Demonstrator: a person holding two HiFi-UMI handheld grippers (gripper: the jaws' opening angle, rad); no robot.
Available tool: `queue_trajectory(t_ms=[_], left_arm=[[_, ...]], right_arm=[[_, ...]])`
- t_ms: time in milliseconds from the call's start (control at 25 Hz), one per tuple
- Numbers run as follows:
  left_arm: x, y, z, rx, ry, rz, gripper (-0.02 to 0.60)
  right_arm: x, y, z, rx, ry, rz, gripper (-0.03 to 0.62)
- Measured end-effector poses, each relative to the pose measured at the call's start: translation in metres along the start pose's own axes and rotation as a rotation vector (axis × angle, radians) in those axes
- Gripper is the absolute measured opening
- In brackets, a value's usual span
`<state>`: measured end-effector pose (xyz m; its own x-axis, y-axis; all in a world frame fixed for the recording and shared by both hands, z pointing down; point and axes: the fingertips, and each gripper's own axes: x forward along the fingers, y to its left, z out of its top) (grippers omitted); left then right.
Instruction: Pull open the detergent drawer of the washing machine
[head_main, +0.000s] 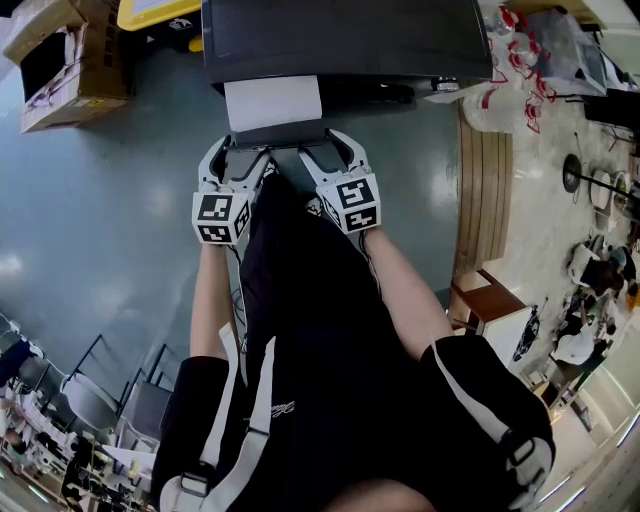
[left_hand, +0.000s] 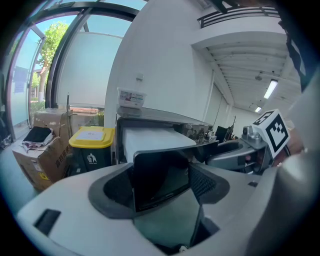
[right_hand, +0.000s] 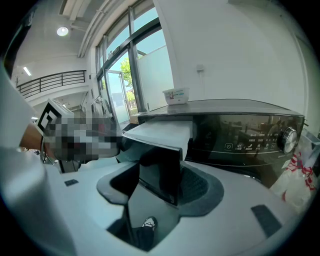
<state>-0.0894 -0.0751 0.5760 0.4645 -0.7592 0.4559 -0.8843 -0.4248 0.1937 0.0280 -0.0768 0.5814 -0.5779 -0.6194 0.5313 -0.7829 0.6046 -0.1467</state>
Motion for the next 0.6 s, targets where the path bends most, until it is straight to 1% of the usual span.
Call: queue_trajectory(t_ms=[600], left_arm=[[-0.01, -0.011, -0.007, 0.003, 0.002, 0.003, 0.328]], right_arm=[[-0.012, 0.007, -0.009, 0.007, -0.004, 0.008, 0.252]])
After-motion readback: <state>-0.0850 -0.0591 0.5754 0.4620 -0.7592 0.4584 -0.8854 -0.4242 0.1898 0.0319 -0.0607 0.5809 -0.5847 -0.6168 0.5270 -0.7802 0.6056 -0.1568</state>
